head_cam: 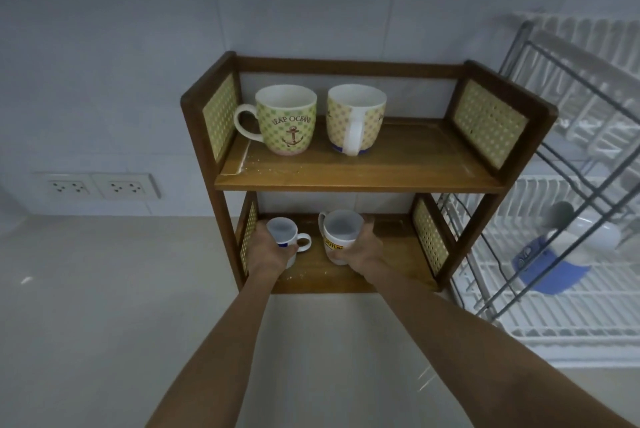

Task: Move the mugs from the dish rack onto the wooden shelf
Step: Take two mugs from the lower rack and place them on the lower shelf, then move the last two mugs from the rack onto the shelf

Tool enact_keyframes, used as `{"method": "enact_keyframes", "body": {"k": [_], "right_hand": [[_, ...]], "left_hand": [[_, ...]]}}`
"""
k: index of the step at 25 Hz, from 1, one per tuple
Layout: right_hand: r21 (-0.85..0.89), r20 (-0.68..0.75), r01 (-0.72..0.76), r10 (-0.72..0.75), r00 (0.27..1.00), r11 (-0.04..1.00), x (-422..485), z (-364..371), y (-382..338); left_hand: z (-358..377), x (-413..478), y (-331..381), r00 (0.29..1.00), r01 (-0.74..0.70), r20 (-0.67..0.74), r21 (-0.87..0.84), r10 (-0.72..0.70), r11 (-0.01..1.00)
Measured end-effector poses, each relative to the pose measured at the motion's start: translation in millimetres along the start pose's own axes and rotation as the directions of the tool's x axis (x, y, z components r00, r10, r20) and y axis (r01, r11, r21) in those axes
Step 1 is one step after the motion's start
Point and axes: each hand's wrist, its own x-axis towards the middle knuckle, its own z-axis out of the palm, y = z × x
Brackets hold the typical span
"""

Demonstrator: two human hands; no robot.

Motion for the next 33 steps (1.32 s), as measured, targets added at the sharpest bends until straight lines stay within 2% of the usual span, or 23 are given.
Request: {"method": "enact_keyframes", "body": {"k": [3, 5, 8, 10, 13, 16, 18, 20, 22, 25, 27, 28, 29, 30, 31, 32, 33], "right_hand": [[0.021, 0.06, -0.027, 0.026, 0.998, 0.999, -7, -3, -2], [0.105, 0.05, -0.001, -0.005, 0.999, 0.994, -21, -9, -2], [0.052, 0.0, 0.212, -0.212, 0.977, 0.976, -63, -36, 12], [-0.039, -0.022, 0.346, -0.347, 0.937, 0.937, -92, -63, 26], [-0.112, -0.098, 0.505, -0.515, 0.851, 0.856, -138, -117, 56], [-0.113, -0.188, 0.592, -0.602, 0.776, 0.798, -164, -167, 93], [-0.126, -0.237, 0.574, -0.586, 0.775, 0.809, -168, -200, 120], [-0.149, -0.294, 0.516, -0.536, 0.792, 0.844, -158, -233, 145], [-0.18, -0.333, 0.451, -0.485, 0.808, 0.874, -139, -268, 165], [-0.251, -0.356, 0.378, -0.448, 0.82, 0.891, -99, -322, 185], [-0.332, -0.315, 0.282, -0.388, 0.866, 0.9, -63, -357, 195], [-0.386, -0.266, 0.221, -0.337, 0.903, 0.896, -44, -372, 200], [-0.443, -0.2, 0.155, -0.266, 0.943, 0.883, -26, -386, 203], [-0.507, -0.13, 0.094, -0.184, 0.974, 0.857, -11, -396, 206], [-0.573, -0.064, 0.058, -0.115, 0.991, 0.817, 3, -404, 209], [-0.628, -0.005, 0.053, -0.072, 0.997, 0.777, 16, -411, 212], [-0.666, 0.041, 0.069, -0.056, 0.998, 0.742, 27, -414, 214]], "left_hand": [[-3, -8, 6, 1.0, -0.012, 0.024, 0.108, 0.01, 0.994], [-4, -24, 11, 0.996, -0.075, -0.034, 0.18, 0.082, 0.981], [-1, -67, 20, 0.947, -0.302, -0.078, 0.114, 0.311, 0.947], [2, -97, 29, 0.874, -0.48, -0.049, 0.074, 0.484, 0.874], [12, -151, 48, 0.727, -0.686, 0.005, 0.056, 0.687, 0.725], [29, -200, 67, 0.529, -0.848, 0.047, 0.021, 0.847, 0.529], [47, -228, 83, 0.367, -0.928, 0.096, -0.026, 0.925, 0.37], [68, -248, 103, 0.254, -0.96, 0.14, -0.082, 0.957, 0.267], [91, -265, 126, 0.213, -0.962, 0.172, -0.134, 0.962, 0.237], [128, -280, 161, 0.198, -0.958, 0.252, -0.155, 0.947, 0.241], [155, -281, 186, 0.21, -0.967, 0.319, -0.069, 0.924, 0.244], [169, -279, 198, 0.204, -0.978, 0.337, 0.021, 0.919, 0.209], [184, -274, 211, 0.174, -0.979, 0.333, 0.162, 0.927, 0.125], [199, -268, 223, 0.127, -0.937, 0.358, 0.35, 0.925, -0.006], [212, -264, 235, 0.11, -0.831, 0.449, 0.531, 0.886, -0.166], [226, -260, 247, 0.155, -0.715, 0.585, 0.622, 0.796, -0.319], [240, -255, 255, 0.208, -0.642, 0.714, 0.615, 0.668, -0.458]]}}
